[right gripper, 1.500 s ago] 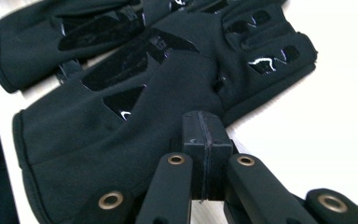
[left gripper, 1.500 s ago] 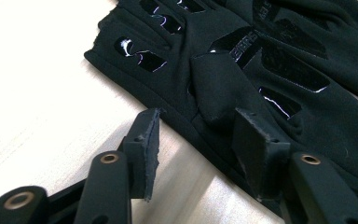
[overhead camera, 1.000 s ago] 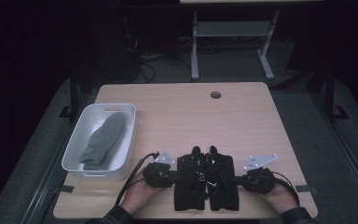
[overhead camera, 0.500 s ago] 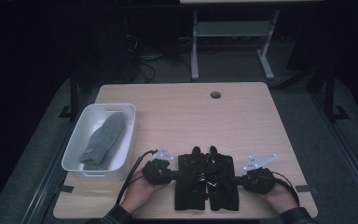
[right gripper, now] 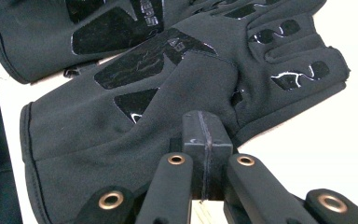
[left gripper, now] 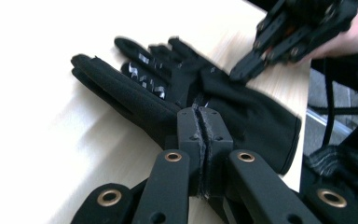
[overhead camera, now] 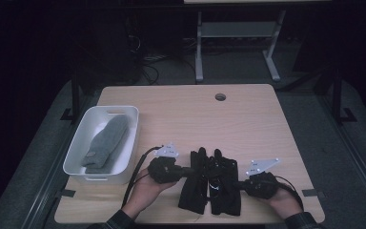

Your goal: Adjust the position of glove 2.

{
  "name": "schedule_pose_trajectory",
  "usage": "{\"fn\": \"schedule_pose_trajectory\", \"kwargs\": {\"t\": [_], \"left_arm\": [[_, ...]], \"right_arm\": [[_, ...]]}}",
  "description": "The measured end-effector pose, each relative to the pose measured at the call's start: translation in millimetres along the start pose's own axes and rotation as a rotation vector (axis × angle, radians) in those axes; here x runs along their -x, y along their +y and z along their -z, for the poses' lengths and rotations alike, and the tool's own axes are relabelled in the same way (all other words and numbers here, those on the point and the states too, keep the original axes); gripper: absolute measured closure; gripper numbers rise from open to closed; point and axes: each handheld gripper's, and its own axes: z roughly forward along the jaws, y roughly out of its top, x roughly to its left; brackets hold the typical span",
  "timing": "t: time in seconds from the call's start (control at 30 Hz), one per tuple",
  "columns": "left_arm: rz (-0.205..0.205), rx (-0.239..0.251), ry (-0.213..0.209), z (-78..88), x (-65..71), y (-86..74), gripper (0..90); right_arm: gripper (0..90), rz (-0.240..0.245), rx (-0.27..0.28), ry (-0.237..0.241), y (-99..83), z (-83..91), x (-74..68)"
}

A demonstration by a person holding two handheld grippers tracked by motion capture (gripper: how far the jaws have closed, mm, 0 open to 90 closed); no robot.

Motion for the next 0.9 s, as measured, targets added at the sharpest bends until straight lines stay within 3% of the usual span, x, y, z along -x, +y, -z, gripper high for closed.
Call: {"fn": "schedule_pose_trajectory", "kwargs": {"t": [0.6, 0.9], "left_arm": [[-0.001, 0.066, -0.022, -0.1, 3.8, 15.9, 88.5], [-0.010, 0.092, -0.009, 1.5, 4.0, 22.4, 88.6]], "right_arm": [[90.0, -0.002, 0.003, 0.006, 1.4, -2.1, -1.0], [90.0, -0.001, 0.003, 0.009, 3.9, -5.0, -2.5]]}}
